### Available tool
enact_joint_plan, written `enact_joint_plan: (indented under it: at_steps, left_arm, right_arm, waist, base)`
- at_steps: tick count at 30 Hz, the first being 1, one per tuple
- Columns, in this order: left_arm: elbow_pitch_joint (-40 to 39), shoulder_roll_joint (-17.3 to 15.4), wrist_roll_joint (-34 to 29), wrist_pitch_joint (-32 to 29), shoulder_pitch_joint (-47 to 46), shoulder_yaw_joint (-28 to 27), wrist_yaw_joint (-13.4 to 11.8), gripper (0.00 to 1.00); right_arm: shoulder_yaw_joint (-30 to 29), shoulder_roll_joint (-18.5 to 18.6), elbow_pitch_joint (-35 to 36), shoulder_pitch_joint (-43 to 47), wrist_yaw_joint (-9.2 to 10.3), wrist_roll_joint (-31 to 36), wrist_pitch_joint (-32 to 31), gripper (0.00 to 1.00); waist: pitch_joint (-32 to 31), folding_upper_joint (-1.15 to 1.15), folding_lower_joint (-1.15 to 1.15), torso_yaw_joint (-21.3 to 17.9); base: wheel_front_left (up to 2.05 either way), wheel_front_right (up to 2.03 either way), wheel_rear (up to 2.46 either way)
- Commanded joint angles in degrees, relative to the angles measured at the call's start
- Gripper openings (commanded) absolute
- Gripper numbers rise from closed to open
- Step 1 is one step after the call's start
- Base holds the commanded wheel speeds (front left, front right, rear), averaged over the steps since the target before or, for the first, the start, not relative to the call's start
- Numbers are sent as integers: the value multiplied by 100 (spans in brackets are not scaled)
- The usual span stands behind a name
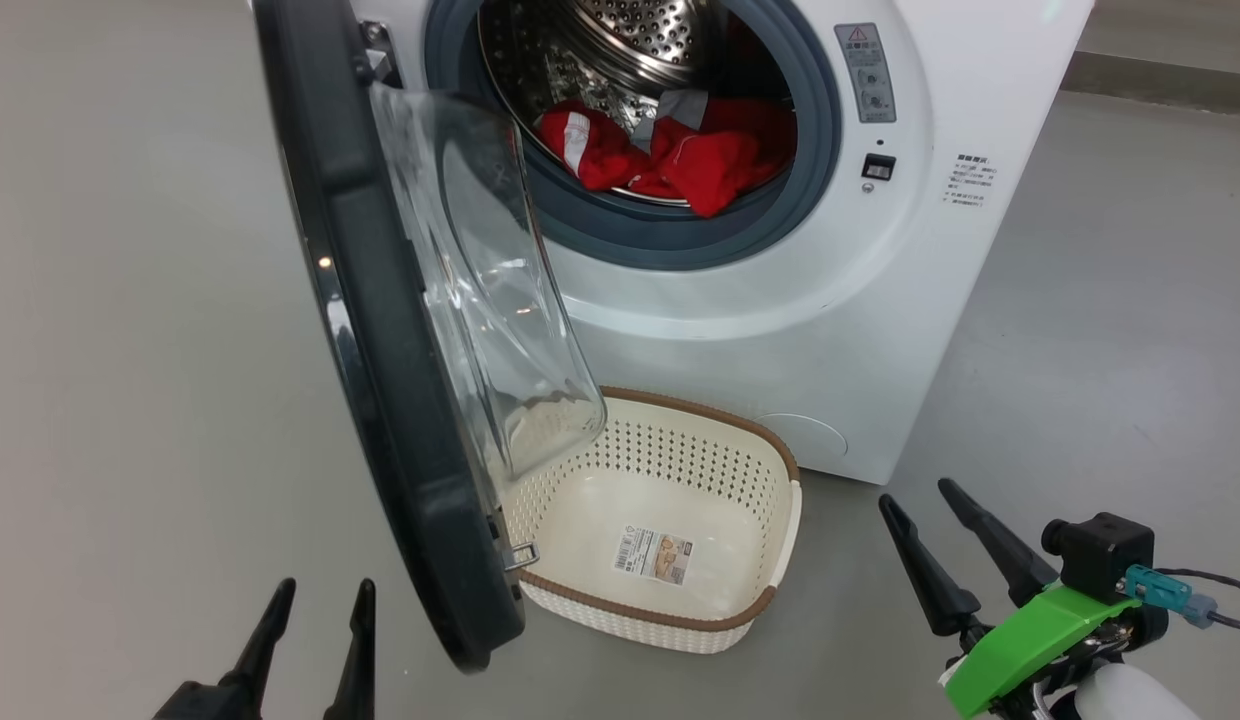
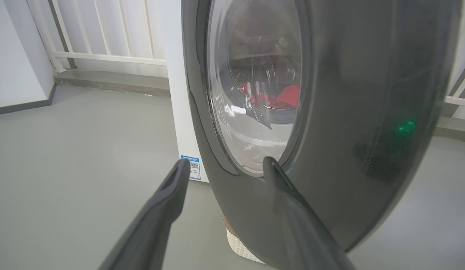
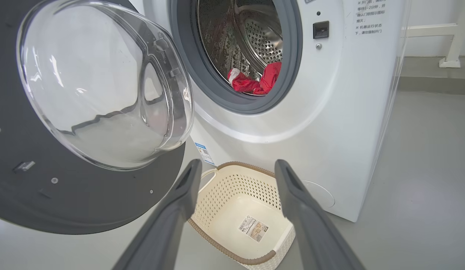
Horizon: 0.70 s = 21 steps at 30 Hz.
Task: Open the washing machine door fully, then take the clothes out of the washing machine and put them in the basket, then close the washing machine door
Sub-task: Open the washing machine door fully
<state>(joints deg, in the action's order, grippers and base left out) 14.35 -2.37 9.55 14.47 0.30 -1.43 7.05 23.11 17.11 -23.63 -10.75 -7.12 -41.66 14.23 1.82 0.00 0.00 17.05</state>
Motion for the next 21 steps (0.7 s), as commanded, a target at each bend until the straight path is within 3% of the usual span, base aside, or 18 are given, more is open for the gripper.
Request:
enact_joint_plan:
  at_steps: [1,9,21]
  left_arm:
    - [-116,-51,-48,52,-71,-199,5,100]
    - [-110,-51,-58,52,-107,-195,9,100]
    - [-78,-51,-67,52,-124,-204,9,100]
  right_arm:
    - [-77,-3,244,53,-36,252,76,100]
    - [-610,-278,783,312,-36,1149,76,100]
    - [-836,-498,874,493,-36,1479,76,100]
  waist:
    - [8,0,0,-2]
    - [40,0,0,-6]
    - [40,0,0,6]
  base:
    - [0,0,0]
    - [0,0,0]
    - [0,0,0]
